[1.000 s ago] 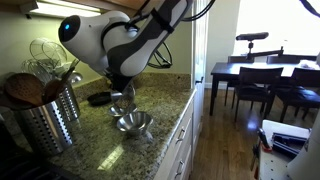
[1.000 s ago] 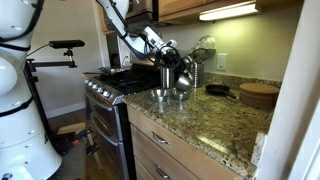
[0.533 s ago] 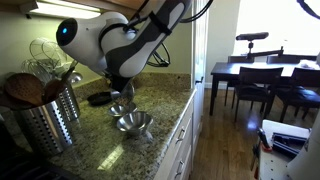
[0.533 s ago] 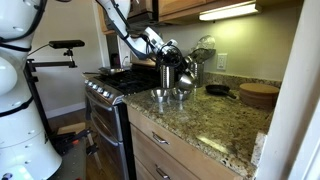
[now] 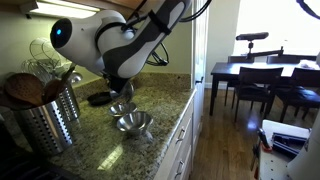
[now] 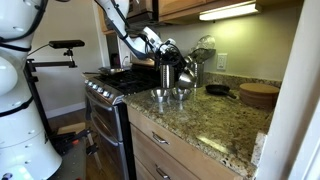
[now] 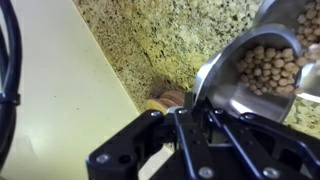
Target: Pour the contents of the right bowl into the middle bowl
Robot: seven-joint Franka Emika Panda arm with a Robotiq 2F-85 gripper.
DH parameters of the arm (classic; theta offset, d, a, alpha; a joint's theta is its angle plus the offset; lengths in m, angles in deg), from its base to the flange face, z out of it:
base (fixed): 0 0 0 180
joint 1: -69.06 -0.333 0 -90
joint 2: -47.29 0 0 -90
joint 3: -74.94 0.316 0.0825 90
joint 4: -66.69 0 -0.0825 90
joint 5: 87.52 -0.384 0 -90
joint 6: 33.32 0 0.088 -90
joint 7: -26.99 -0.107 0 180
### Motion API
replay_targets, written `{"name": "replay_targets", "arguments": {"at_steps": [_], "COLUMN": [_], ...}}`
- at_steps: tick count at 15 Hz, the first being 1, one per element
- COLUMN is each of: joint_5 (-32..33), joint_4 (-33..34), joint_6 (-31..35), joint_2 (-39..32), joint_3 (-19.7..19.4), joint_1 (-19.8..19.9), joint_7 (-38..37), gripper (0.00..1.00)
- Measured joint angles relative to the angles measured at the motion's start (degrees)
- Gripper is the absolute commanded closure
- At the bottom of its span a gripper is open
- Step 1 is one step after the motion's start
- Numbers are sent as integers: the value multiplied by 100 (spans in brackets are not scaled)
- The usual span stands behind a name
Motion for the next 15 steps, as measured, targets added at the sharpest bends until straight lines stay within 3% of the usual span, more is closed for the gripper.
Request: {"name": "replay_targets", "arguments": {"at_steps": [15], "joint_5": [272], "joint_4": [-129], "joint_6": [-678], "joint_2": [0], "joint_3": [167], "joint_1": [-146], "joint_7": [-253], "gripper": [92]}}
